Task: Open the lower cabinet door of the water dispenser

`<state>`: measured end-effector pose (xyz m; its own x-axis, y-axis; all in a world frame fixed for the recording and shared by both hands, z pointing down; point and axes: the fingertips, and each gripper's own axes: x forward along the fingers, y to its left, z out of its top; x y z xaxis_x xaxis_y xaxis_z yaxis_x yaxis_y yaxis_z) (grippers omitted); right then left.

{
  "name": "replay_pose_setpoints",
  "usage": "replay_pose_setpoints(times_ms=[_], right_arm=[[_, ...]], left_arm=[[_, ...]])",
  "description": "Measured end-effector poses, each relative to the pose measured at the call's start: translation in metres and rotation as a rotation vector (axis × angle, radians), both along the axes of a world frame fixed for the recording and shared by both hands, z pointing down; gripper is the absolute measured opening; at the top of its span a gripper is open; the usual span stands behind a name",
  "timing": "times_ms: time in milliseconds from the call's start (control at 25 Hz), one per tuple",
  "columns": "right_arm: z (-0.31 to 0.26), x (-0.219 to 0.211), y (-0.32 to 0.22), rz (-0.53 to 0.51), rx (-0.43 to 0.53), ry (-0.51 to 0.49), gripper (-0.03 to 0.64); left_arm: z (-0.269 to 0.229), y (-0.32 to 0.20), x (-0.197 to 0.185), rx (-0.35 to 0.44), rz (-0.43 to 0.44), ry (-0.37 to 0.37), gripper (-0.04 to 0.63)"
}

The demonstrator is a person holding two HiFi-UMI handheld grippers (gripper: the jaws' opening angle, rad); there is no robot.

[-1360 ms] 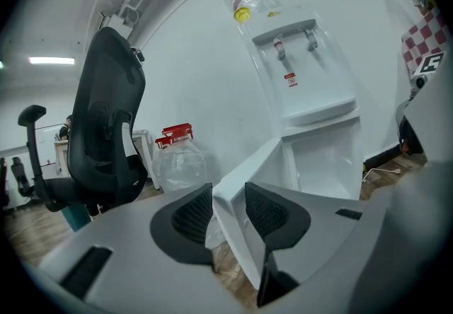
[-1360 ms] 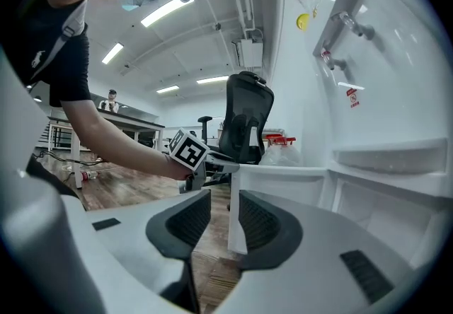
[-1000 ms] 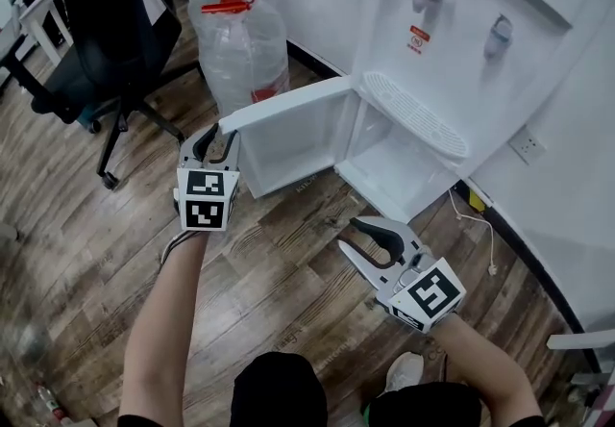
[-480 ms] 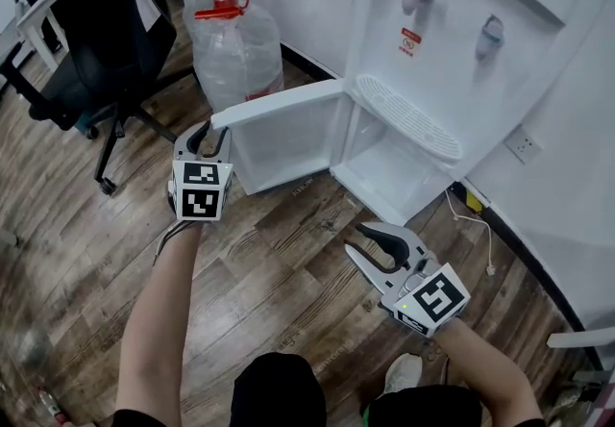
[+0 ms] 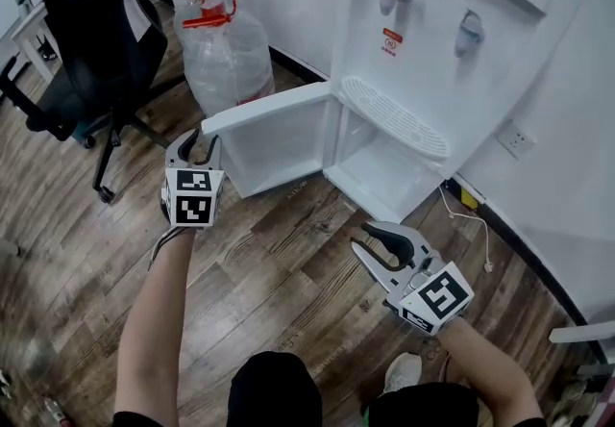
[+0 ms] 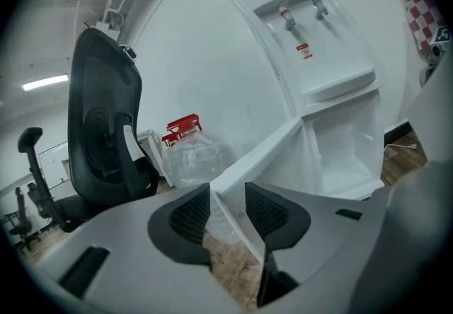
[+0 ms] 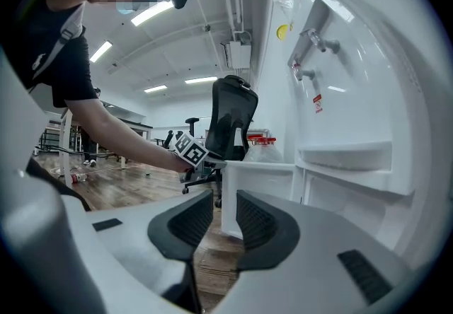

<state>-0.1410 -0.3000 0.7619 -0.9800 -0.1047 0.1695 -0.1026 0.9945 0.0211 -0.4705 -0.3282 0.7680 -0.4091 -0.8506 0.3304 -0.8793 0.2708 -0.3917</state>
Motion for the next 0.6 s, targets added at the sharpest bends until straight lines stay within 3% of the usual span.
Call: replay_pose_setpoints(times_ms=[320,600], right_arm=[[-0.001,0.004,0.003,0.012,-0.002,-0.003,0.095],[0.001,0.023,-0.001,0.047,-0.011,0.008,0.073]], left_arm=[[-0.011,0.011,0.013,0.020,0.029,-0.011,0.156],[-0.025,0.016,0.057,0.047,0.140,0.008,0.147]])
